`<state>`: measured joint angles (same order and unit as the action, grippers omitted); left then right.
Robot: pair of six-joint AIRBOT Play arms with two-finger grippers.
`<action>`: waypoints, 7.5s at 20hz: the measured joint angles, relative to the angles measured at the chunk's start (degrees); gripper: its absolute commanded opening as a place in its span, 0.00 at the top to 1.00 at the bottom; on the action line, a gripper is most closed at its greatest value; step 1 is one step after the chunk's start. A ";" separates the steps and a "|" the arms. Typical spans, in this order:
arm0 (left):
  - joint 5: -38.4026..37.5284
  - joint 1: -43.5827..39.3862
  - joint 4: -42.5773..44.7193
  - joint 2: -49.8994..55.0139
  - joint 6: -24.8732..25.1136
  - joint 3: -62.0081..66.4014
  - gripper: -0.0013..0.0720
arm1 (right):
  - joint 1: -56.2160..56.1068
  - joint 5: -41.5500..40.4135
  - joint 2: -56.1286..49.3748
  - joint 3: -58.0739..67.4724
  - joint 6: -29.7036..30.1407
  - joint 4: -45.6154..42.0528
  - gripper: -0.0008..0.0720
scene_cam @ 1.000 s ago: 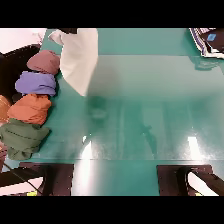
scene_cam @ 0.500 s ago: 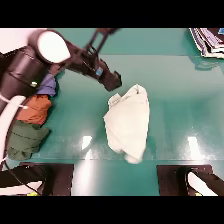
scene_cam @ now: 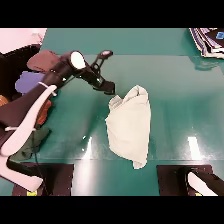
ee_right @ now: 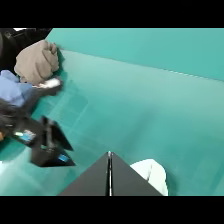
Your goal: Fold the shirts.
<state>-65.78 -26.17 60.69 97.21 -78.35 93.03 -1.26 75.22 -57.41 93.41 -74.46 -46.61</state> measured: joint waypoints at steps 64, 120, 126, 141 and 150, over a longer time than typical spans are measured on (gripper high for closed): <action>9.60 31.15 4.31 -55.56 1.25 18.58 0.95 | 10.32 0.76 6.03 23.04 -6.27 -27.93 0.97; 10.29 28.81 -8.41 -35.45 3.48 -55.74 0.95 | 29.29 5.60 -1.77 -51.49 -3.21 -17.40 0.35; 9.44 28.72 -8.35 -35.45 3.39 -54.05 0.95 | 34.93 0.96 -5.09 -62.07 -0.79 -12.24 0.40; 4.57 28.65 0.74 -52.48 -1.79 -29.81 0.95 | 15.23 -6.93 5.22 -33.40 0.17 -8.85 0.97; -0.55 28.68 2.93 -55.98 -6.10 15.82 0.95 | 14.64 -2.84 12.35 10.64 -3.02 -19.30 0.97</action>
<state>-66.32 2.50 63.61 41.23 -84.44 108.86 13.39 72.38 -45.06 104.05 -77.47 -65.91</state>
